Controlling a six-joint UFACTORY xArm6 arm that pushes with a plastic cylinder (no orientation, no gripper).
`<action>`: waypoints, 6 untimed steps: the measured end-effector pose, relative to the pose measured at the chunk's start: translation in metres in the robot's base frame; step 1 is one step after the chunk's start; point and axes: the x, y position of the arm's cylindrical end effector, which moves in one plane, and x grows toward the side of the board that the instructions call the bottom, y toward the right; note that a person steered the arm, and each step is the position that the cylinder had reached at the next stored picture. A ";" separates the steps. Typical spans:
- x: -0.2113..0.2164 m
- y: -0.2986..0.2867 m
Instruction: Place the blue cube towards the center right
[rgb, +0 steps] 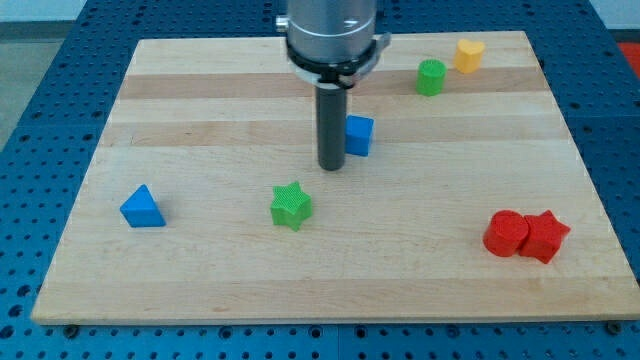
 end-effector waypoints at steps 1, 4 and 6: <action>-0.040 0.004; -0.056 0.073; -0.071 0.073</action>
